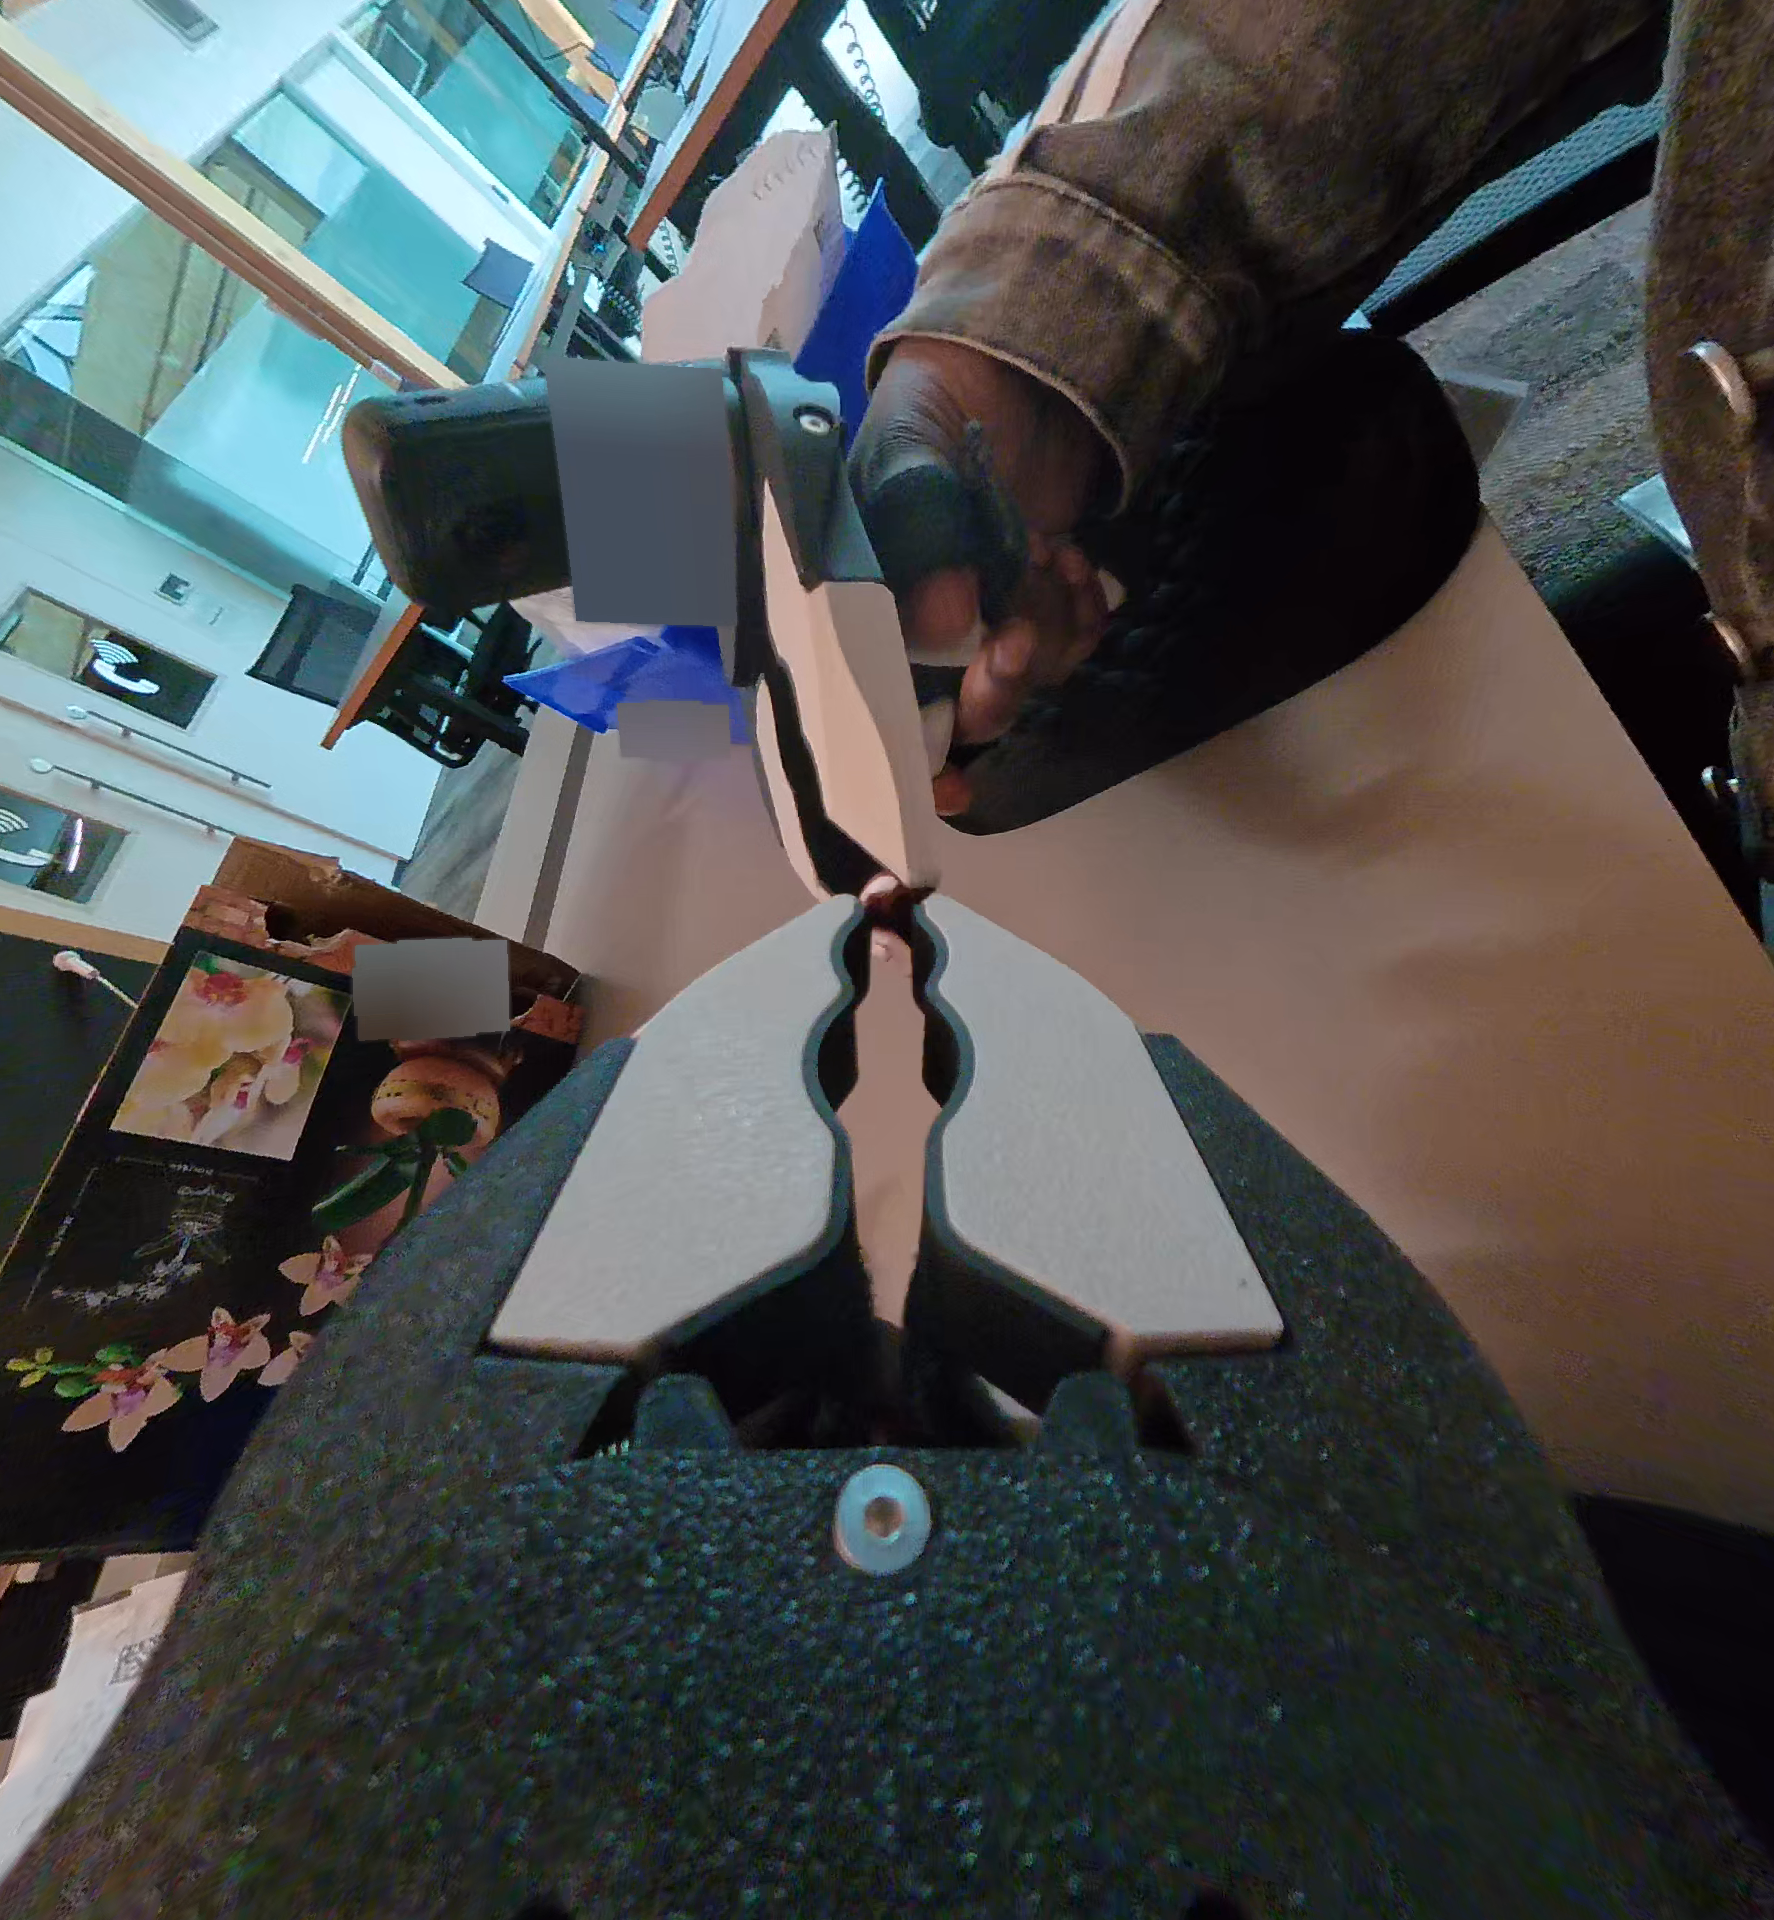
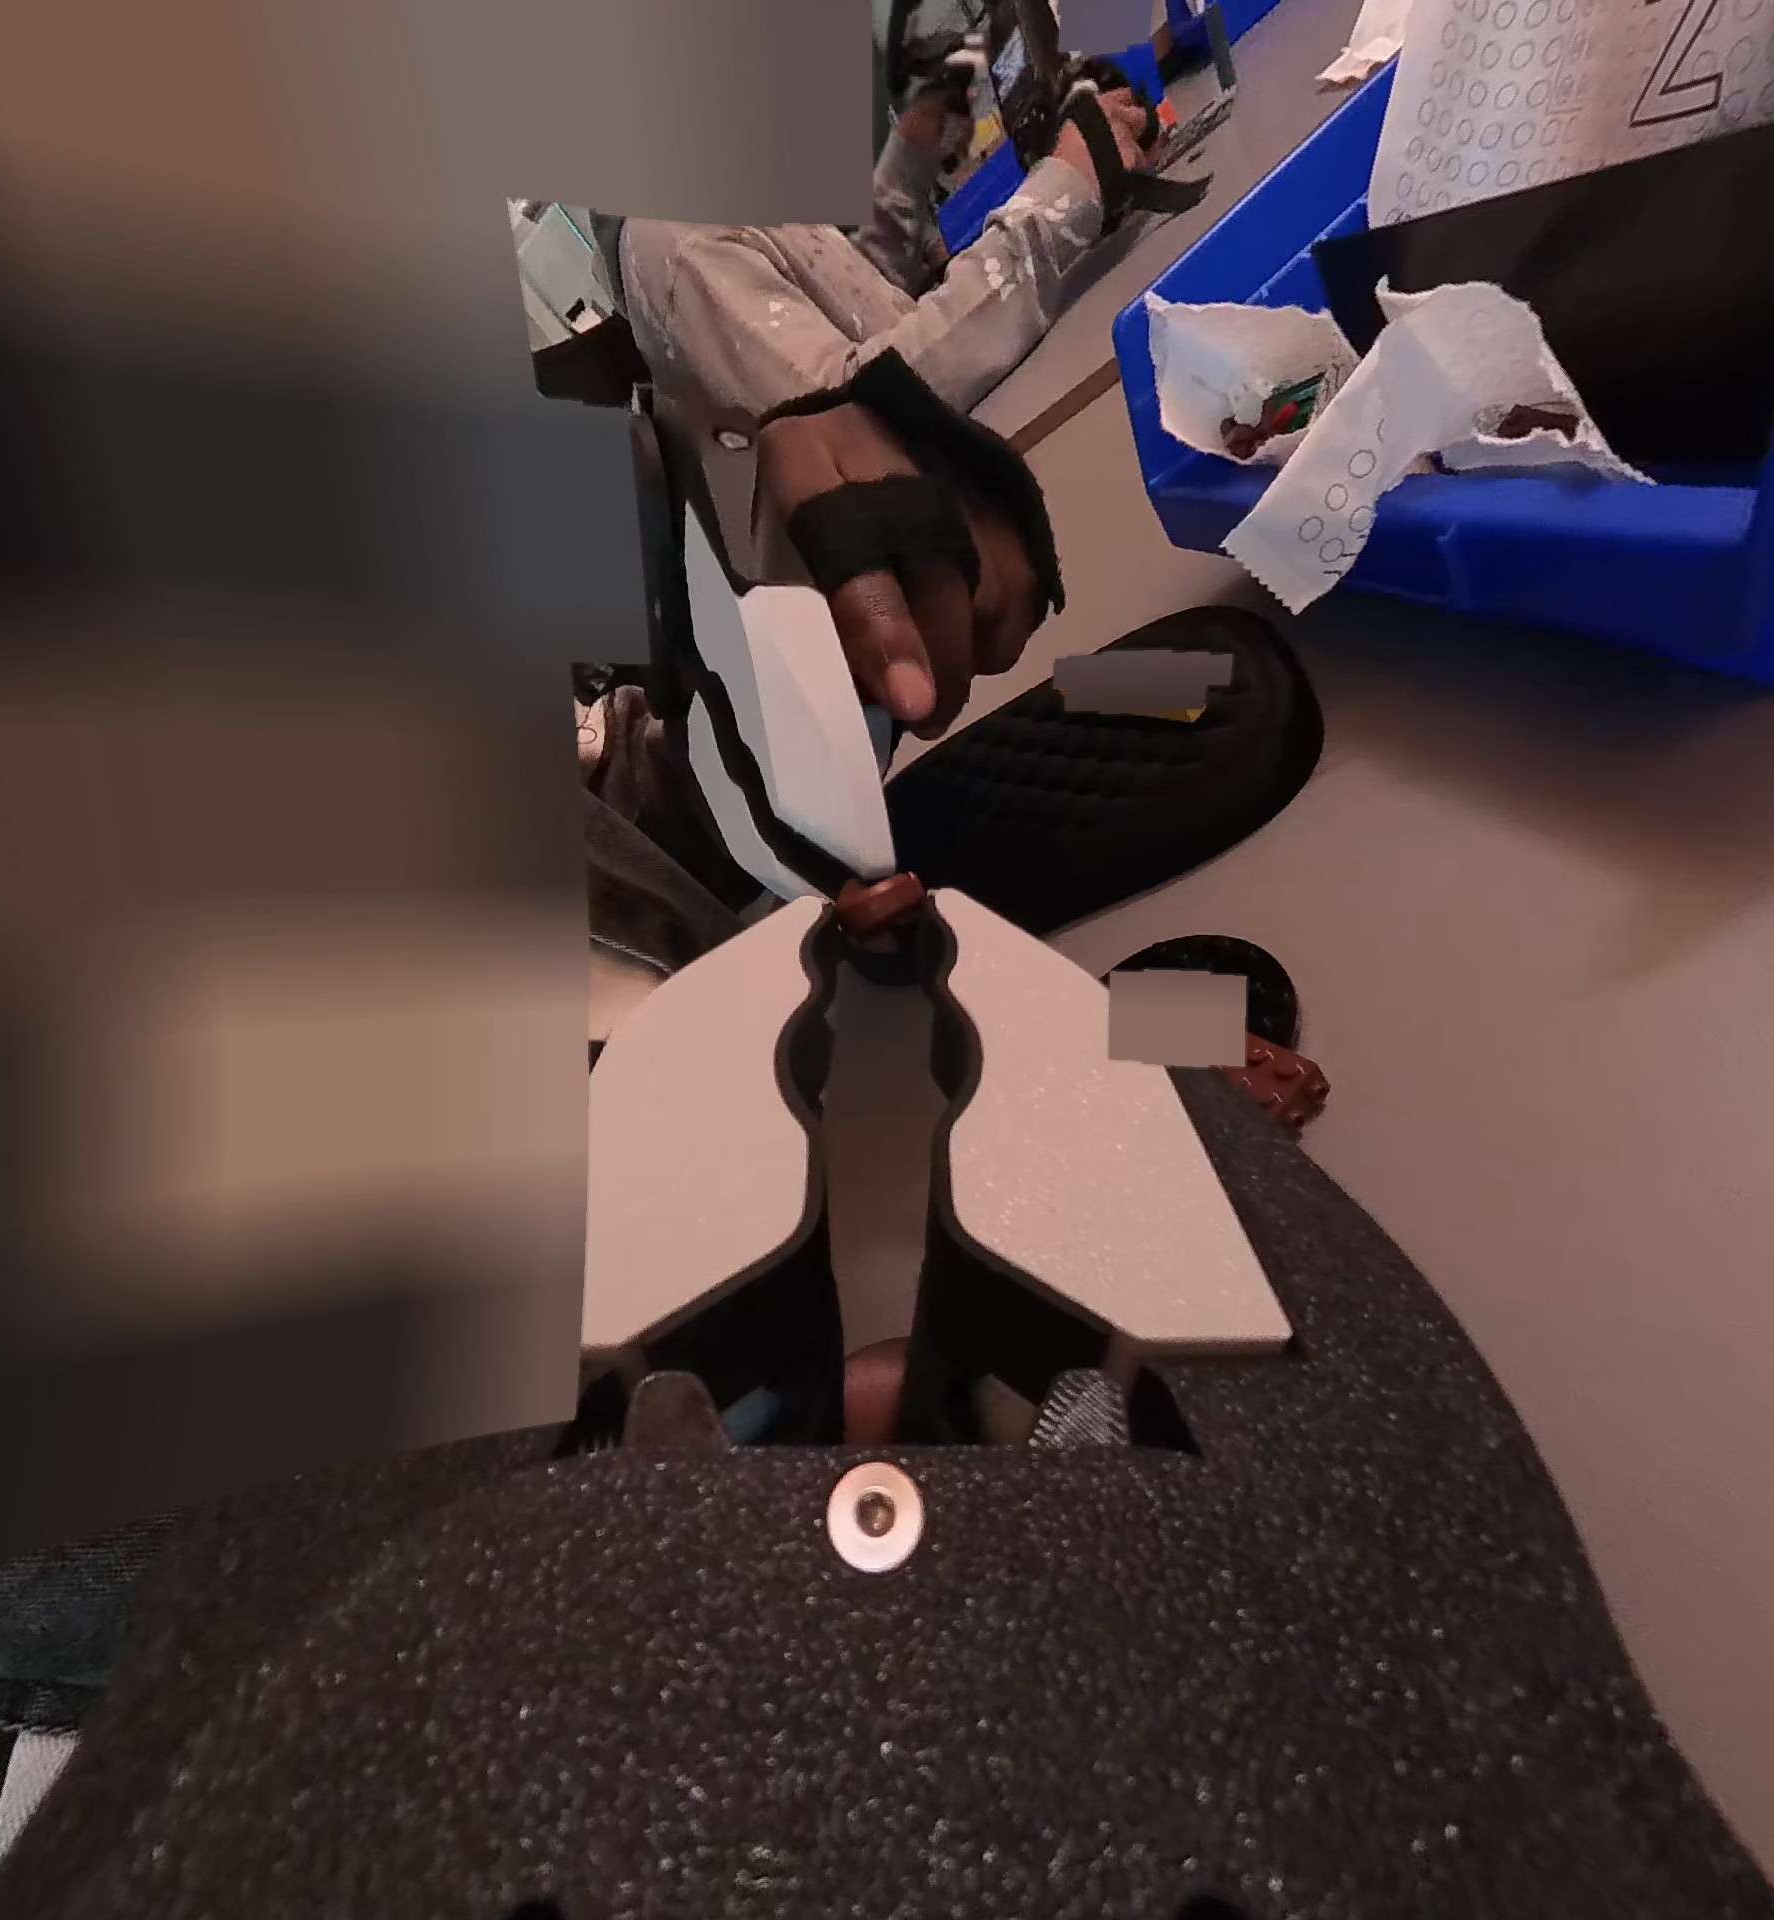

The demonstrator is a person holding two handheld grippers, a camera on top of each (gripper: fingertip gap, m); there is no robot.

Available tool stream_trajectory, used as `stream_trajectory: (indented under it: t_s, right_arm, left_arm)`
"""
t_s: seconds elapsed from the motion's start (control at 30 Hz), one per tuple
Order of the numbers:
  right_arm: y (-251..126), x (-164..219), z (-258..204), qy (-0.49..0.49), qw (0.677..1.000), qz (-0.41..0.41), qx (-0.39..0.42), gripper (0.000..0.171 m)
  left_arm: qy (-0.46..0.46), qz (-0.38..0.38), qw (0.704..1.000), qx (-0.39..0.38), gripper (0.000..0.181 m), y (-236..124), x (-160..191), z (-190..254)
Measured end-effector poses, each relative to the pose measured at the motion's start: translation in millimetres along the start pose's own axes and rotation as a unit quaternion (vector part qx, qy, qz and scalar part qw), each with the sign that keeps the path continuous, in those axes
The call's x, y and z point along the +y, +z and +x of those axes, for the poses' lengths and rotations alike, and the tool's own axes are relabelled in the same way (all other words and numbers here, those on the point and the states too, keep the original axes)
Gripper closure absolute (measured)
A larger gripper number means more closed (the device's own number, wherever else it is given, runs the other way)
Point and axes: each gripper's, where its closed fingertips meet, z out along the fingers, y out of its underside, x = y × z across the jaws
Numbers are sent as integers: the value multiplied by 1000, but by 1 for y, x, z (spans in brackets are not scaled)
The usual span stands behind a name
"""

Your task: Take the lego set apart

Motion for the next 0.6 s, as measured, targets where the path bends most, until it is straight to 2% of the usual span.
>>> stream_trajectory:
  t_s: [0.17, 0.23, 0.3, 0.33, 0.4, 0.47, 0.5, 0.53, 0.6]
  right_arm:
    - [1, -4, -3, 17, 1000, 14, -14, 157]
    - [-1, -12, -7, 3, 999, 38, -24, 157]
    - [-7, -25, -17, -44, 995, 82, -44, 145]
    - [-11, -30, -25, -82, 990, 100, -53, 141]
    - [-14, -37, -34, -164, 979, 113, -34, 136]
    - [-13, -40, -42, -236, 966, 100, -19, 137]
    - [-10, -41, -47, -258, 961, 91, -23, 140]
    - [-7, -42, -51, -272, 958, 83, -29, 143]
    - [1, -44, -54, -270, 959, 71, -37, 147]
  left_arm:
    - [-35, 16, 999, -6, 177, -4, -3, -4]
    - [-97, 44, 994, -22, 177, -7, -7, -12]
    - [-221, 106, 969, -22, 178, -14, -15, -23]
    - [-301, 157, 941, 2, 178, -19, -22, -25]
    - [-446, 269, 849, 83, 179, -34, -40, -28]
    - [-536, 352, 751, 158, 179, -50, -50, -32]
    - [-557, 383, 717, 171, 178, -56, -52, -35]
    - [-568, 402, 696, 178, 178, -59, -53, -36]
    - [-577, 420, 679, 173, 178, -59, -54, -38]
